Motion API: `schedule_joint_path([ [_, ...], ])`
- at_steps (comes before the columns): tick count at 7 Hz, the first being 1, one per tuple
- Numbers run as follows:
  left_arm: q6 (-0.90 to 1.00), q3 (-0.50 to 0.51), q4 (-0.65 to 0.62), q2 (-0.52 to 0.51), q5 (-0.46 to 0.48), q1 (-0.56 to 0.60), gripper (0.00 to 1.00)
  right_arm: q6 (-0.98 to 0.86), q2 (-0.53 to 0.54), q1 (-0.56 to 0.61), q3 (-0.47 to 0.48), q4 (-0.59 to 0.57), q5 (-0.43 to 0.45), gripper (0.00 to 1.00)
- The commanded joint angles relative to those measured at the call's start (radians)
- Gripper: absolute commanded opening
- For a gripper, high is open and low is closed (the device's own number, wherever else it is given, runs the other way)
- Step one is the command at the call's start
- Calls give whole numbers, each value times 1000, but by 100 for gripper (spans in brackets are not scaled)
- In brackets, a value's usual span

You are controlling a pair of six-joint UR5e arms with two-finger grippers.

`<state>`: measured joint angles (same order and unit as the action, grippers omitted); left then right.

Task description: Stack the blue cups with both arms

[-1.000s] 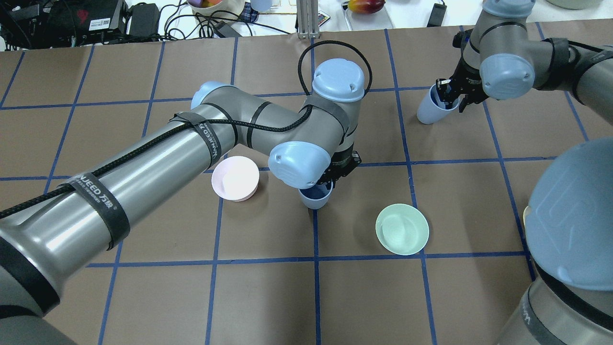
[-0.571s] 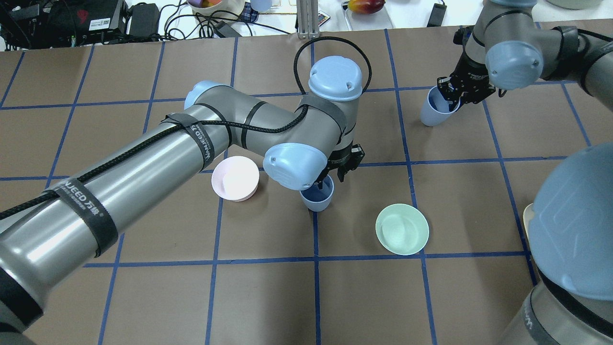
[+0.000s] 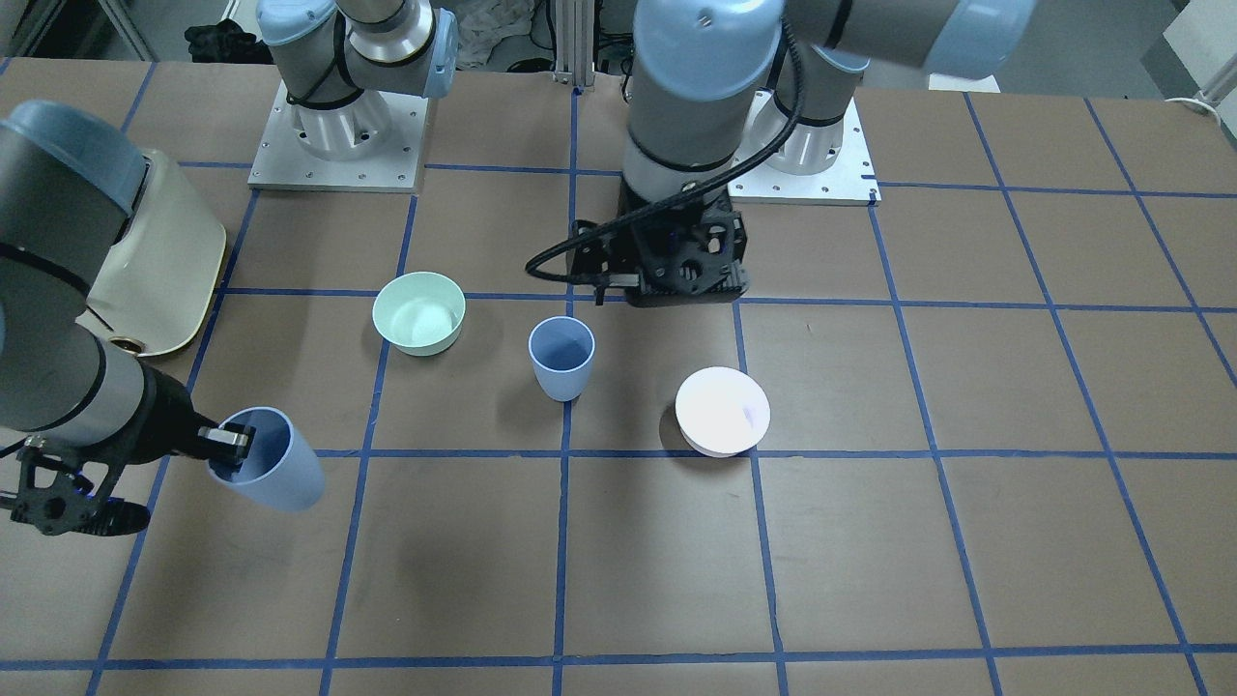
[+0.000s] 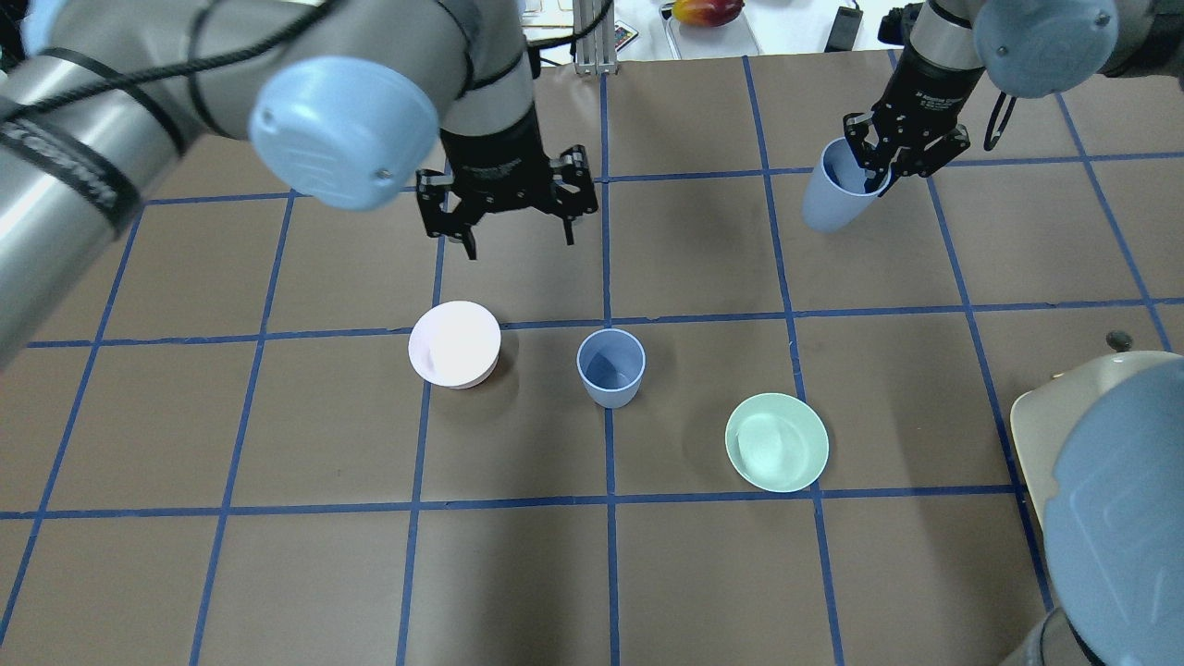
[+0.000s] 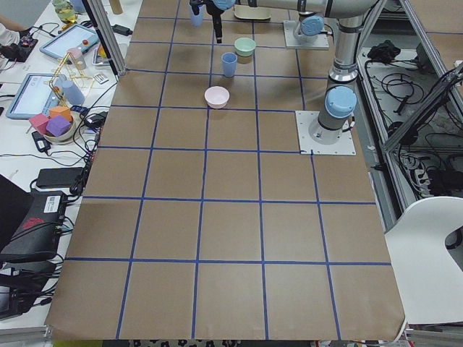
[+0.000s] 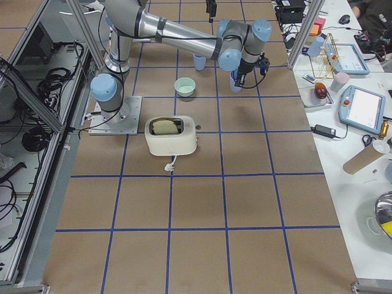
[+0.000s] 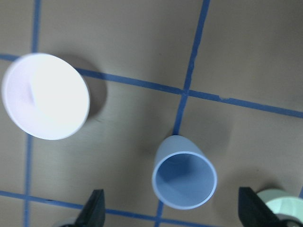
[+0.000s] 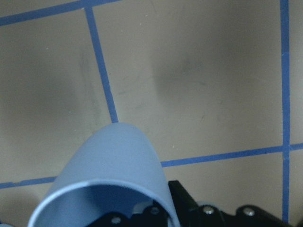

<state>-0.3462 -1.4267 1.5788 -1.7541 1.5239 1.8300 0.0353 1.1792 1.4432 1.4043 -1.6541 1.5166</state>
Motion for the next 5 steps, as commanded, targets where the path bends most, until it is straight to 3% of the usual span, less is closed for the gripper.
schedule_joint_path([
  [1,85,-9,60,135,-5,-75,100,154,42,125,-7,66,-3,0],
  [2,87,-74,23,166,-4,-159,100,217,51,167,-1,94,-10,0],
  [3,107,-134,-96,201,-2,-188,100,292,60,237,-1,121,-18,0],
  [5,255,-146,-91,220,18,-202,100,436,76,373,7,132,-19,0],
])
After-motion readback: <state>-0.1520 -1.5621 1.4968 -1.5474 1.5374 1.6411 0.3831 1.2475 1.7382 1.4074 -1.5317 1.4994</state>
